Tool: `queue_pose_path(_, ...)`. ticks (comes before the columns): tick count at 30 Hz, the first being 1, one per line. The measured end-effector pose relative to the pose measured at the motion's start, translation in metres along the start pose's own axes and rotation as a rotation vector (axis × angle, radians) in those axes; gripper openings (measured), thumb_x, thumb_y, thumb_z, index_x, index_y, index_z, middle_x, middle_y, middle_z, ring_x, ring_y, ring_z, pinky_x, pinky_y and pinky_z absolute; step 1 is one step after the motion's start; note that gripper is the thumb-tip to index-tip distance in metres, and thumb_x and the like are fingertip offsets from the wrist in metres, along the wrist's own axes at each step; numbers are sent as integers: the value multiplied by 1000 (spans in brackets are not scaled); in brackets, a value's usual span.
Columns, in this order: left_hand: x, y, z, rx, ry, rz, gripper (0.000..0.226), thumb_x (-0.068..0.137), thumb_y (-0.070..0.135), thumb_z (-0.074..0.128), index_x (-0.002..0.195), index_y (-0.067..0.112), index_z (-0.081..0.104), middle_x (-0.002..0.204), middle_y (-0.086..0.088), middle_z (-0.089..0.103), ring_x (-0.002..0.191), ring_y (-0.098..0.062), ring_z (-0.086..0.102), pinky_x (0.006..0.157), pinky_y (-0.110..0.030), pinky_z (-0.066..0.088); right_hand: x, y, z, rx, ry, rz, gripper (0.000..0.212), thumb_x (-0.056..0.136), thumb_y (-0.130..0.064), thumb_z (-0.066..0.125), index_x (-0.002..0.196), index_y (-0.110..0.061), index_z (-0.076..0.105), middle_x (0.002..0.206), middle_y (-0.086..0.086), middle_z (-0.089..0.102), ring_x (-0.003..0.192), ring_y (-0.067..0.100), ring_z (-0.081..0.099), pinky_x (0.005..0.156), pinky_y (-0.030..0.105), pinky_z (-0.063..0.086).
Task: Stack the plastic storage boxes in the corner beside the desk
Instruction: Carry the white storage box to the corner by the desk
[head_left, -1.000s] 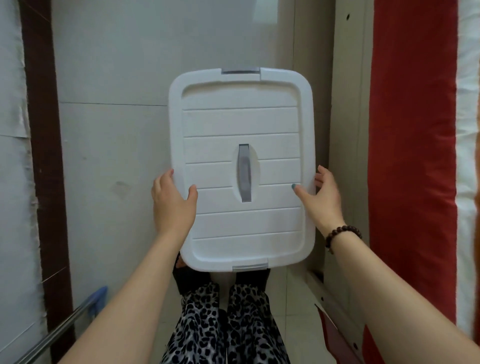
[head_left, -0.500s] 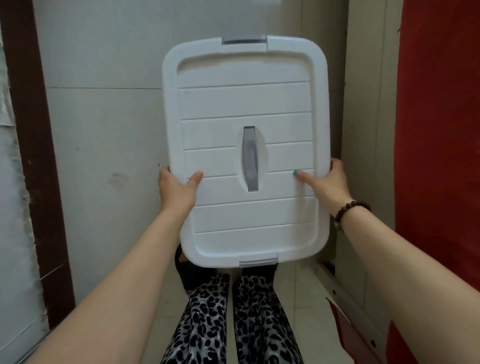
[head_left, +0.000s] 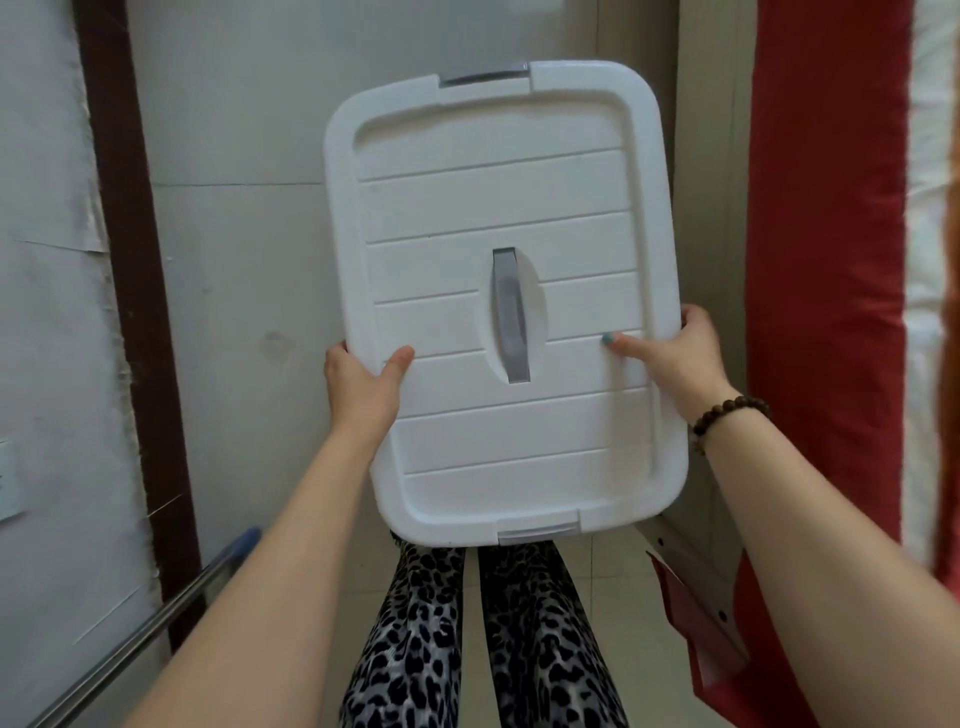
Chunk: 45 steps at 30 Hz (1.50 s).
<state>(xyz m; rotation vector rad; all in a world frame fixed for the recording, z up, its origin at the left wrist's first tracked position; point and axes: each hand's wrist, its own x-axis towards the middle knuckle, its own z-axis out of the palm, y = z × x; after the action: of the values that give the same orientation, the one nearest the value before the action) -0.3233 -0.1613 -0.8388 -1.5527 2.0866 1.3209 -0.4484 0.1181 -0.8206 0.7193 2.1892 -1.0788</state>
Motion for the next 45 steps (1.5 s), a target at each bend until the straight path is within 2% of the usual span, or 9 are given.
queue_pose_path(9,-84,73,-93,-18,30,68,59,78,29,75,120,0,45,124,-18,55,111,-30,55,97,-39,45,-105,-72,-65,48,45,-64,75,53,-24,94,115,-10,55,105,1,67,91,15,66,81,33,55)
queue_pose_path(13,-129,119,-135,-40,30,104,59,77,27,76,119,-1,45,123,-20,55,113,-33,54,98,-43,44,-160,-112,-99,120,42,-64,69,52,-20,94,110,-12,58,97,-4,69,84,8,67,71,24,52)
queue_pose_path(18,-181,170,-193,-51,42,157,63,75,30,77,120,-1,45,123,-20,55,112,-33,55,97,-43,45,-232,-164,-143,181,43,-113,53,56,-6,91,103,-5,67,96,7,73,78,12,70,69,23,56)
queue_pose_path(22,-214,202,-234,-83,27,185,68,72,32,79,122,-2,49,121,-18,58,109,-31,58,95,-43,48,-285,-196,-169,247,62,-113,59,58,0,89,111,5,64,103,15,72,91,25,71,84,36,57)
queue_pose_path(24,-234,218,-254,-96,51,214,68,70,32,81,120,-2,50,119,-18,60,107,-30,60,94,-42,49,-311,-213,-185,271,67,-129,57,58,3,88,110,6,65,103,17,72,94,28,70,86,38,57)
queue_pose_path(31,-298,254,-306,-179,110,268,63,68,28,83,115,-1,52,111,-13,65,97,-25,63,85,-32,50,-382,-250,-229,320,61,-216,55,56,5,87,108,8,66,102,18,72,89,27,70,76,33,57)
queue_pose_path(36,-333,269,-337,-244,103,307,55,69,28,83,111,0,60,105,-11,68,93,-25,66,86,-39,54,-417,-271,-256,299,86,-297,50,54,1,88,101,4,70,95,14,73,83,24,70,76,35,59)
queue_pose_path(39,-347,282,-352,-288,96,337,48,68,26,84,104,1,64,95,-10,70,85,-24,68,82,-40,56,-435,-281,-267,308,89,-347,43,55,-2,89,94,0,72,86,9,73,70,16,68,63,25,58)
queue_pose_path(45,-356,302,-372,-315,127,380,58,62,31,86,107,1,63,97,-11,71,83,-24,69,79,-40,57,-461,-291,-277,368,79,-426,30,59,-3,88,85,-5,74,82,8,74,64,14,69,62,28,58)
